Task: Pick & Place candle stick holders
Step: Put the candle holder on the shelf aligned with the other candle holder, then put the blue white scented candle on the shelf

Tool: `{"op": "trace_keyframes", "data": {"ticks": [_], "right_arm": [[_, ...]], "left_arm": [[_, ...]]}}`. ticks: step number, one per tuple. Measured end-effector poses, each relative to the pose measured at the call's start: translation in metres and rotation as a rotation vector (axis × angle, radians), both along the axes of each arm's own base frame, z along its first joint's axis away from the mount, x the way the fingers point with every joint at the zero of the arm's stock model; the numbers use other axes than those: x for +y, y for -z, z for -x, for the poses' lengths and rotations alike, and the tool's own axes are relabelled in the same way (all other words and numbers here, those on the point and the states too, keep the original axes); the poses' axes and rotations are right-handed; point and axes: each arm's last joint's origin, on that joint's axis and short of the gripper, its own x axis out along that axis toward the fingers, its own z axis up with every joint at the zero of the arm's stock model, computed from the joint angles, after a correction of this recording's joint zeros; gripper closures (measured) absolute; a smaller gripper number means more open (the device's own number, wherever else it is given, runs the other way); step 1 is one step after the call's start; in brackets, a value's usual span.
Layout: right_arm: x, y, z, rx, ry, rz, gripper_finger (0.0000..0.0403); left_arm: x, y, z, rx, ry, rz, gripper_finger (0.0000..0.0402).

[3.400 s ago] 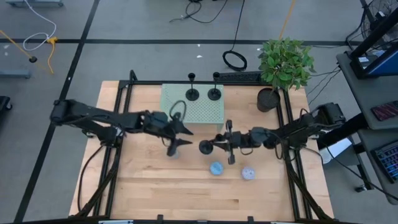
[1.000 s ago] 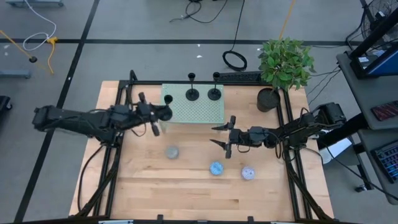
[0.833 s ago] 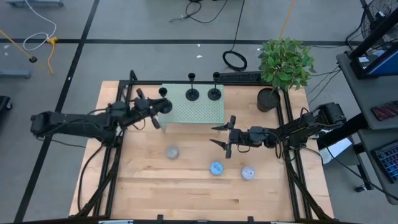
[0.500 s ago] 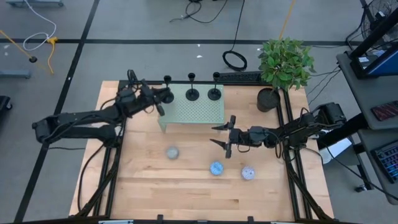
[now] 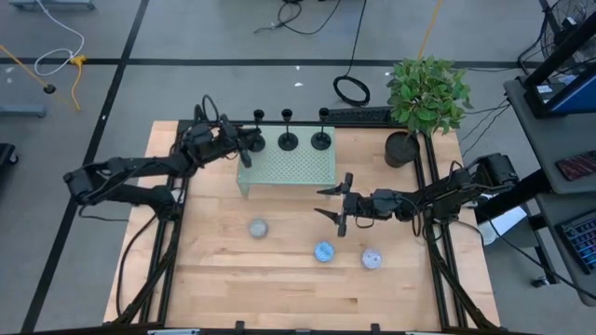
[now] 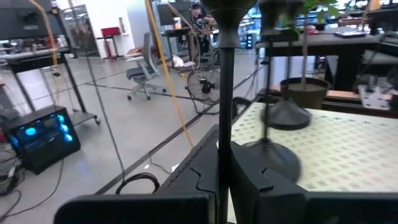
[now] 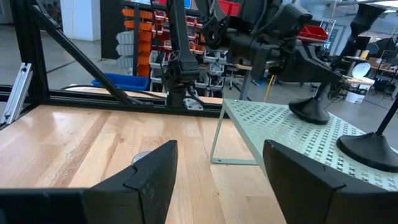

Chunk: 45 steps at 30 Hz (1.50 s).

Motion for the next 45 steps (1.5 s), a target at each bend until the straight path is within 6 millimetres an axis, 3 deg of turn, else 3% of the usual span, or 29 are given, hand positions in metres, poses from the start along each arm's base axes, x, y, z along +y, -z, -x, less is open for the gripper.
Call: {"op": "trace_keyframes", "data": {"ticks": [19,26,33,45], "right_arm": [[0.001,0.003,0.0,0.024,-0.042,-0.025,0.0158],[0.009,0.004,0.0,0.04,-0.235,-0.136,0.0123],[0.022,0.018,0.005,0.191,-0.276,-0.133,0.0104],[0.045,0.03,0.012,0.31,-0.334,-0.227,0.01]], "left_arm": [[0.007,0.006,0.002,0.021,-0.086,0.032,0.0306],[0.005,0.009,0.002,0.057,-0.079,0.039,0.0237],[0.0,0.009,-0.001,0.095,-0.09,-0.003,0.0173],[-0.021,-0.013,0.016,0.113,-0.16,-0.032,0.016]]}}
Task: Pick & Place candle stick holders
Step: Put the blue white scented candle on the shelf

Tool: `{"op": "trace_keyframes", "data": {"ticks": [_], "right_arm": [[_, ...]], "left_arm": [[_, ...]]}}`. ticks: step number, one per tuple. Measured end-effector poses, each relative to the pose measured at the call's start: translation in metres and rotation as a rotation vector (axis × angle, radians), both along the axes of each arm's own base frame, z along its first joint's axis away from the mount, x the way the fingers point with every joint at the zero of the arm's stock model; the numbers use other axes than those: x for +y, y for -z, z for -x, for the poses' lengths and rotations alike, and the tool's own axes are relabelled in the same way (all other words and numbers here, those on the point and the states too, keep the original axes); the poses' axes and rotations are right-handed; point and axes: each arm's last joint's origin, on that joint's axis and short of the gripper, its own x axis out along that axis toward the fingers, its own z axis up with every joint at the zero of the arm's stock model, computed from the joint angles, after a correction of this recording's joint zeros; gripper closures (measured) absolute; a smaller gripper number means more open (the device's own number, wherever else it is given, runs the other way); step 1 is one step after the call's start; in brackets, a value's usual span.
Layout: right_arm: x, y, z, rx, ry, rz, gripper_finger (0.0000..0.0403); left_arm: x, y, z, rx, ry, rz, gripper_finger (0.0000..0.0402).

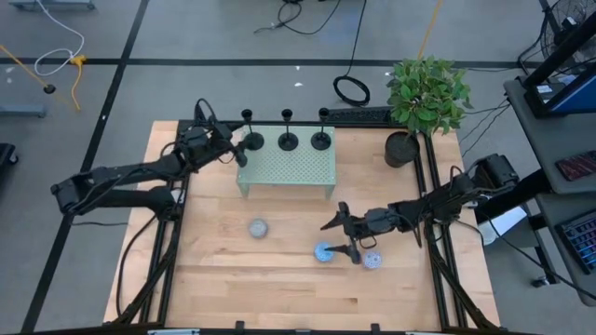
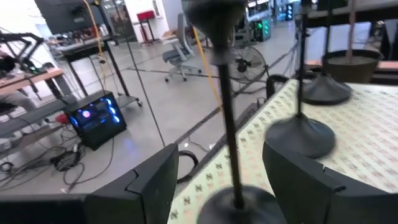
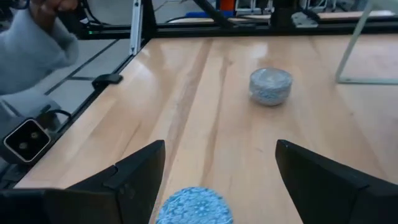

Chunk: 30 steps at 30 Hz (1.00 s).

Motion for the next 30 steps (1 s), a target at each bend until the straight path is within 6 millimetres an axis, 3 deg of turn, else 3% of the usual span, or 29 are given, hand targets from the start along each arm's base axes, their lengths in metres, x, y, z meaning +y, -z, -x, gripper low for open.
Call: {"op": "trace_keyframes", "data": {"ticks": [15,22,30], "right_arm": [[0.016,0.038,-0.008,0.054,0.037,-0.007,0.0085],[0.017,0.057,-0.008,0.132,0.031,-0.035,0.0085],[0.019,0.065,-0.01,0.138,-0.009,-0.072,0.0085]], "left_arm": [[-0.038,-0.02,0.013,-0.052,0.161,0.019,0.016],[-0.046,-0.02,0.01,-0.051,0.208,0.02,0.016],[-0.049,-0.02,0.009,-0.049,0.227,0.021,0.016]]}}
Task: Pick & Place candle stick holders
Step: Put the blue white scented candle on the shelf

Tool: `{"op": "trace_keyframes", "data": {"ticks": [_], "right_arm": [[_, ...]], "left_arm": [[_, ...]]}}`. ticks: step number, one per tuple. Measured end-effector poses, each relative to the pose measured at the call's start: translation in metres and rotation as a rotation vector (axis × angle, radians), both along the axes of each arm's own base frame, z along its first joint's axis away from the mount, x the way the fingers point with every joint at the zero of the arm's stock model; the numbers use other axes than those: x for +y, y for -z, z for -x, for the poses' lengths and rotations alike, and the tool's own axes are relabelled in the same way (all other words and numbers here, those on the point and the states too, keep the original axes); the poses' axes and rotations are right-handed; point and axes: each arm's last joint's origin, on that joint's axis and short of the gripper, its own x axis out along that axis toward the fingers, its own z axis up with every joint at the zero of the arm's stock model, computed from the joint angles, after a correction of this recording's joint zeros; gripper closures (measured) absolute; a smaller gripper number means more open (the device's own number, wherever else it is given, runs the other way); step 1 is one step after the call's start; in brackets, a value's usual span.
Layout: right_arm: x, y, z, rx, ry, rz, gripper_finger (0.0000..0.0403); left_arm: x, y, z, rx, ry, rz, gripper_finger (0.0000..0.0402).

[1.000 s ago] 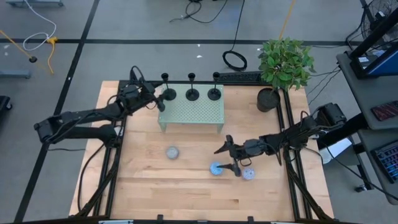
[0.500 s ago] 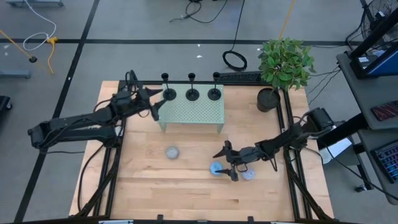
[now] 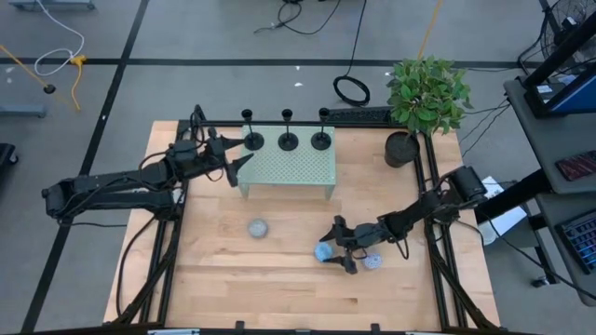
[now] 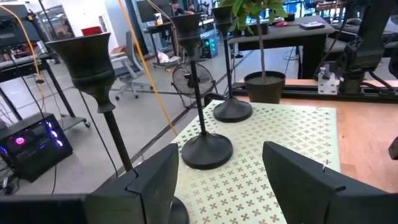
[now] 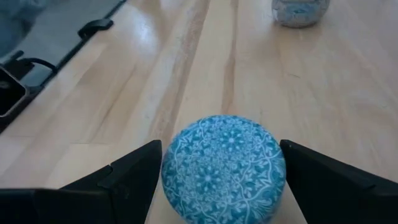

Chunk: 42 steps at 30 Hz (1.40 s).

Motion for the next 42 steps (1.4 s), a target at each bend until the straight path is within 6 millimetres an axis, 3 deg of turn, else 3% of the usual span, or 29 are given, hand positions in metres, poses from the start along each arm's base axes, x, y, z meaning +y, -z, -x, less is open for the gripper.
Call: {"op": "trace_keyframes", "data": {"ticks": [16,25,35,42], "right_arm": [[0.001,0.002,0.0,-0.015,-0.022,0.046,0.0085],[0.001,-0.013,-0.006,-0.191,-0.034,0.084,0.0085],[0.006,-0.014,-0.004,-0.195,-0.198,0.049,0.0085],[0.006,-0.013,-0.004,-0.17,-0.191,0.014,0.0085]], "left_arm": [[0.0,0.0,0.0,0.001,-0.006,-0.001,0.016],[0.0,0.0,0.0,0.002,-0.006,0.0,0.016],[0.0,0.004,0.0,0.044,-0.004,0.002,0.016],[0.0,0.005,0.001,0.054,-0.006,0.011,0.016]]}}
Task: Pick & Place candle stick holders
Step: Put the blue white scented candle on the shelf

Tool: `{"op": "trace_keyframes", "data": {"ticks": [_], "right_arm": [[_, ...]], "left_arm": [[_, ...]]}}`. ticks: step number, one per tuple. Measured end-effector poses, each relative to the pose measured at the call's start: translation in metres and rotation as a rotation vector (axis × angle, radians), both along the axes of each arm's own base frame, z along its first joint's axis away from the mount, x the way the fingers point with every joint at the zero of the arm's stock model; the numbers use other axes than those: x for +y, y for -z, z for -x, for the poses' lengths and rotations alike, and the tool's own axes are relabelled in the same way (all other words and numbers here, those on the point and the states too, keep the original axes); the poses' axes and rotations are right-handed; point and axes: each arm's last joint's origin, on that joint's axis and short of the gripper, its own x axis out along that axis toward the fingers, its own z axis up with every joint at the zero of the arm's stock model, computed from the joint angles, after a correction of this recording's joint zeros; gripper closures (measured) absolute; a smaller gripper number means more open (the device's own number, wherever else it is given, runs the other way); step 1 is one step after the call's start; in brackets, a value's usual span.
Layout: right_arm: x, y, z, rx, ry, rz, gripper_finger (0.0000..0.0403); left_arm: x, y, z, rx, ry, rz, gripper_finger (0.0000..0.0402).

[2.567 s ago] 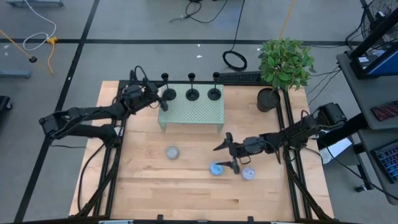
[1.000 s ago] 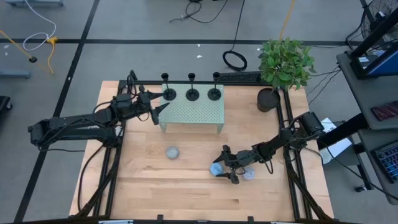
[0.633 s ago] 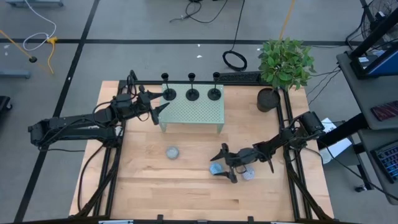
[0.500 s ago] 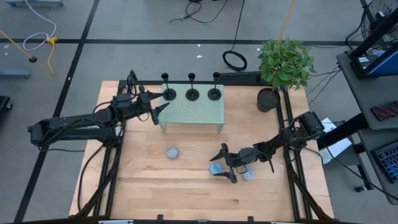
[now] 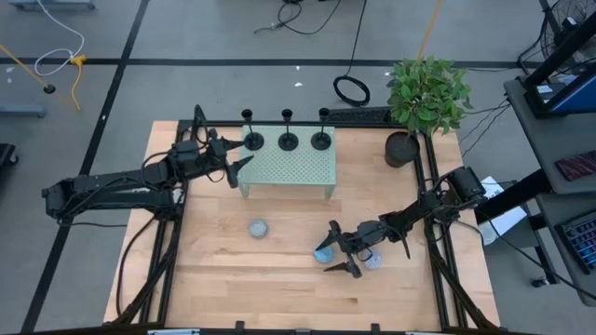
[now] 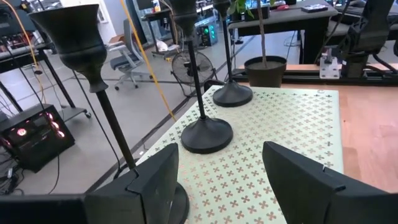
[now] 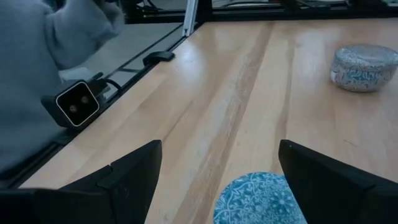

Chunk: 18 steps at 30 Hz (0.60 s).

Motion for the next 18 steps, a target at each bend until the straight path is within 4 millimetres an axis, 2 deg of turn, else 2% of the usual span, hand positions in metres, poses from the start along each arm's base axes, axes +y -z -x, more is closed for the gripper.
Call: {"op": "trace_keyframes", "data": {"ticks": [11,18], "right_arm": [[0.0015,0.0022,0.0014,-0.001,-0.068,0.05,0.0084],[-0.0002,0.001,0.0002,-0.046,-0.035,0.12,0.0084]], "left_arm": [[0.0001,-0.0008,-0.0001,-0.009,-0.004,-0.001,0.016],[0.0001,-0.0008,-0.0001,-0.011,-0.005,0.004,0.016]]}}
